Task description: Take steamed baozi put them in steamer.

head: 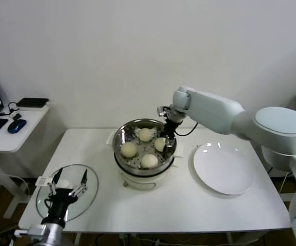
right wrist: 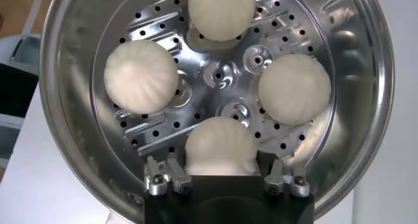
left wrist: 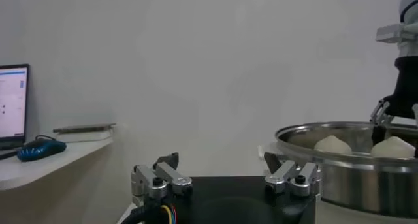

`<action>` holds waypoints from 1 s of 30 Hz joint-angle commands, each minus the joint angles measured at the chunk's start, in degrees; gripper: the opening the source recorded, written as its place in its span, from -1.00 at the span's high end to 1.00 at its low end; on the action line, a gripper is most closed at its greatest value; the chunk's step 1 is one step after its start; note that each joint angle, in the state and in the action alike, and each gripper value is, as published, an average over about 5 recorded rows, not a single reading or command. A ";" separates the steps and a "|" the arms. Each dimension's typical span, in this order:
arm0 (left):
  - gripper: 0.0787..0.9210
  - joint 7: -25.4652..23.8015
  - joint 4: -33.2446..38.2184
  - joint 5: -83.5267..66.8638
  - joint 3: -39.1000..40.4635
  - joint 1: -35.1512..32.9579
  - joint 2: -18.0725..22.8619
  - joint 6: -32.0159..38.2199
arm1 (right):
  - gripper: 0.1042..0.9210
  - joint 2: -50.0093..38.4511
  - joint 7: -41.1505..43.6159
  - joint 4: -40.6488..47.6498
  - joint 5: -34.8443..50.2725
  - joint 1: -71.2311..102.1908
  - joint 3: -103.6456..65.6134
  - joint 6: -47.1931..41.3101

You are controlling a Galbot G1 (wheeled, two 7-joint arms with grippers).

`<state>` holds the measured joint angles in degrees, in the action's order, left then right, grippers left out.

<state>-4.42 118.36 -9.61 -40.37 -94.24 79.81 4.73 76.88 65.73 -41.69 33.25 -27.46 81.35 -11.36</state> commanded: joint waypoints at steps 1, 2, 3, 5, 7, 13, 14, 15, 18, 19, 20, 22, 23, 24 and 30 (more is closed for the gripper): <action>-0.77 0.01 -0.01 -0.02 -0.10 -0.08 -0.07 0.01 | -0.59 0.56 0.66 1.01 -0.15 0.15 -0.28 0.08; -0.77 0.01 -0.03 -0.01 -0.09 -0.07 -0.07 0.01 | -0.65 0.61 0.88 1.01 -0.08 -0.01 -0.31 0.08; -0.77 0.01 -0.05 -0.01 -0.08 -0.05 -0.05 0.00 | -0.68 0.65 1.11 1.01 -0.01 -0.19 -0.33 0.09; -0.77 0.02 -0.08 0.03 -0.03 0.00 0.01 -0.02 | -0.74 0.79 1.68 1.02 0.16 -0.78 -0.26 0.27; -0.77 0.01 -0.07 0.08 0.02 0.05 0.08 -0.04 | -0.75 0.88 2.17 0.91 0.50 -1.49 -0.08 0.50; -0.77 0.02 0.10 0.14 0.05 0.05 0.19 -0.04 | -0.76 -0.57 3.29 -2.36 2.69 -5.97 1.21 1.36; -0.77 0.02 0.13 0.15 0.06 0.07 0.21 -0.04 | -0.76 -1.29 3.34 -3.44 3.05 -6.87 1.40 1.40; -0.77 0.01 0.17 0.17 0.08 0.08 0.23 -0.04 | -0.76 -2.28 3.35 -4.64 3.42 -7.79 1.49 1.41; -0.77 -0.01 0.28 0.26 0.15 0.15 0.23 -0.08 | -0.76 -6.26 3.18 -9.17 4.02 -10.27 1.55 1.40; -0.77 -0.01 0.32 0.30 0.17 0.19 0.22 -0.11 | -0.76 -7.84 3.10 -10.80 4.27 -11.00 1.63 1.37; -0.77 -0.02 0.36 0.34 0.19 0.28 0.22 -0.20 | -0.76 -9.46 2.98 -12.41 4.55 -11.77 1.76 1.46; -0.77 -0.03 0.48 0.48 0.23 0.55 0.25 -0.42 | -0.76 -13.09 2.58 -15.35 5.26 -13.21 1.96 1.99; -0.77 -0.03 0.57 0.57 0.24 0.70 0.25 -0.56 | -0.76 -14.75 2.31 -16.51 5.73 -13.90 2.03 2.35; -0.77 -0.03 0.68 0.66 0.24 0.85 0.25 -0.70 | -0.76 -16.42 1.92 -17.57 6.34 -14.63 2.02 2.80; -0.77 -0.04 1.15 1.00 0.33 1.02 0.20 -0.97 | -0.76 -25.15 -1.58 -21.31 8.87 -16.69 -0.19 4.68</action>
<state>-4.44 119.30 -8.84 -40.14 -93.32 80.01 3.93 66.33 67.38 -53.27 38.52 -38.59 82.70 -8.78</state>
